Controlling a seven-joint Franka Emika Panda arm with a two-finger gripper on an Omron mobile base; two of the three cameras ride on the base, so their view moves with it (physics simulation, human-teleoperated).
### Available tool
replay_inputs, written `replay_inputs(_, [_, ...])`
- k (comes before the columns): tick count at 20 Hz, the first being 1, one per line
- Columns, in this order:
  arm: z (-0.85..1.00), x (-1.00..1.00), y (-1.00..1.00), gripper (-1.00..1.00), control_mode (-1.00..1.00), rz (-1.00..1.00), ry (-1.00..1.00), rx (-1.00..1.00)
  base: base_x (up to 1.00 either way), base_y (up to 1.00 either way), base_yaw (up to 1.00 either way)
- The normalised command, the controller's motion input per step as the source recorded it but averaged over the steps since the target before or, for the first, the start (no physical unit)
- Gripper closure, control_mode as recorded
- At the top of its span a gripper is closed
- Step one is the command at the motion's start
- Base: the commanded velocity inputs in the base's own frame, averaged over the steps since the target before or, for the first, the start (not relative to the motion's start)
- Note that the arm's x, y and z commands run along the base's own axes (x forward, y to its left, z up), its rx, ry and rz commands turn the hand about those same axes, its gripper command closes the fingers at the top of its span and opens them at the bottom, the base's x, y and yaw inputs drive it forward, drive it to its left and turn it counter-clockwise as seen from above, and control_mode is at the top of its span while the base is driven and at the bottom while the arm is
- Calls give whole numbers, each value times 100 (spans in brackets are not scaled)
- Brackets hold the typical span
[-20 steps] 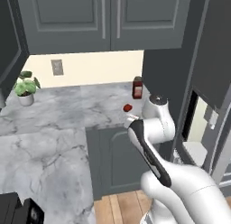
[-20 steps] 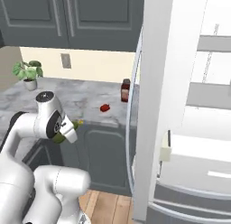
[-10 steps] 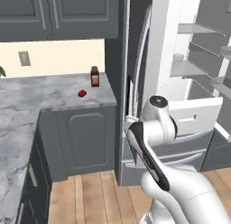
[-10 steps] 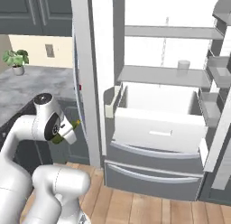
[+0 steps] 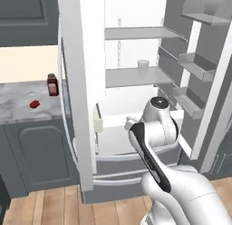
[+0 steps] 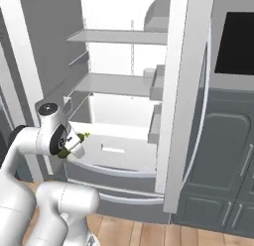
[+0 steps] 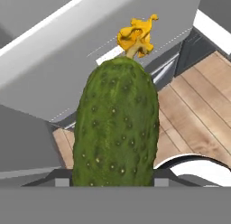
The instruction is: Place the bell pepper and cucumber inside the fridge drawer. Close the drawer after placing the vegetables.
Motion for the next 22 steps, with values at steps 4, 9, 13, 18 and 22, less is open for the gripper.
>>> replay_inputs(4, [0, 0, 0, 100, 100, 0, 0, 0, 86, -69, 1])
replay_inputs(9, [0, 0, 0, 100, 100, 0, 0, 0, 62, 2, 2])
replay_inputs(13, [0, 0, 0, 100, 100, 0, 0, 0, 71, -28, 5])
replay_inputs(18, [0, 0, 0, 100, 100, 0, 0, 0, 39, -40, 5])
replay_inputs(22, [0, 0, 0, 100, 100, 0, 0, 0, 37, -39, 4])
